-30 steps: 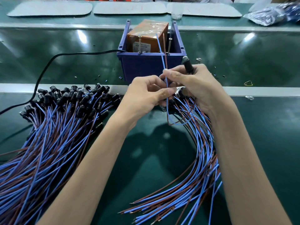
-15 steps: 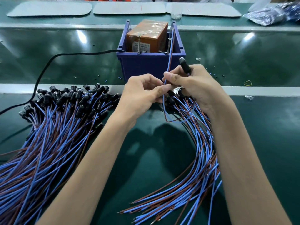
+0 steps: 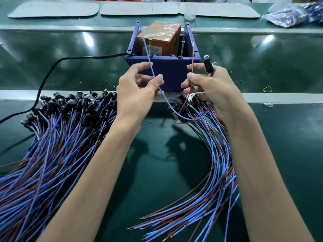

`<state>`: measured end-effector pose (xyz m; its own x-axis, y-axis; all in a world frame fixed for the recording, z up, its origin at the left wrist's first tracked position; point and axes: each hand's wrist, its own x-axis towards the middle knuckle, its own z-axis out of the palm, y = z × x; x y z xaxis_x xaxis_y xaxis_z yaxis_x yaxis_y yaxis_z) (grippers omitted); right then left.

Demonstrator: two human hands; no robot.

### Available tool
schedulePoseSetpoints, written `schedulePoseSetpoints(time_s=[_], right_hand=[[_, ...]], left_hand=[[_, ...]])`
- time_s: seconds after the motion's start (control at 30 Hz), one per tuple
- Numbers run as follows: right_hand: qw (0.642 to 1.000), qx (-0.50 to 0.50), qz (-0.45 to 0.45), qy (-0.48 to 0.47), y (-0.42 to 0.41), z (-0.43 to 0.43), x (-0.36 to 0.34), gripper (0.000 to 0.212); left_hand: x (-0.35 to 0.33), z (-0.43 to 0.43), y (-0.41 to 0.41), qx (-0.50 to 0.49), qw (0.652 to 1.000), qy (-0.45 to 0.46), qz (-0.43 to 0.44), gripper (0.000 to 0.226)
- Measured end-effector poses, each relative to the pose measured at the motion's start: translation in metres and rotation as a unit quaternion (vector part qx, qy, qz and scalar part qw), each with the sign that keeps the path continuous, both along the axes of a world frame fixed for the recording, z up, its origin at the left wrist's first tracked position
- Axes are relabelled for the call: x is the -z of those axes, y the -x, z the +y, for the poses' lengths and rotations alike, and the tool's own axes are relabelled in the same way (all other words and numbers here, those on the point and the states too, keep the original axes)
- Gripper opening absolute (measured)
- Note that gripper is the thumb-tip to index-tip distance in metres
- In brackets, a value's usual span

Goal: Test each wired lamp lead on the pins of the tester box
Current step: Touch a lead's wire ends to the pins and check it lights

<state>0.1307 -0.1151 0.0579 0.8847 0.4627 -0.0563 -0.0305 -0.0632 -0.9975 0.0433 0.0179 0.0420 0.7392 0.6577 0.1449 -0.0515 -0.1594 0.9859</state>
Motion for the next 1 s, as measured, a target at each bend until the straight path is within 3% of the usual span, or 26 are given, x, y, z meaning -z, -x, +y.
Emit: schedulePoseSetpoints(time_s=[0.17,0.4,0.53,1.0], right_hand=[[1.0,0.001,-0.01,0.016,-0.001,0.0,0.0,0.025],[1.0,0.002,0.004,-0.016,0.0,0.002,-0.003,0.019],[1.0,0.0,0.01,-0.014,0.002,0.003,-0.003,0.028],[0.999,-0.016,-0.016,0.022,0.001,0.004,0.0,0.027]], left_hand=[[0.004,0.008,-0.001,-0.042,0.999,-0.024,0.025,0.05],[0.008,0.016,-0.003,-0.047,0.992,-0.082,0.082,0.033],[0.008,0.014,-0.002,-0.048,0.99,-0.097,0.092,0.025],[0.003,0.009,0.002,-0.033,0.98,-0.137,0.141,0.037]])
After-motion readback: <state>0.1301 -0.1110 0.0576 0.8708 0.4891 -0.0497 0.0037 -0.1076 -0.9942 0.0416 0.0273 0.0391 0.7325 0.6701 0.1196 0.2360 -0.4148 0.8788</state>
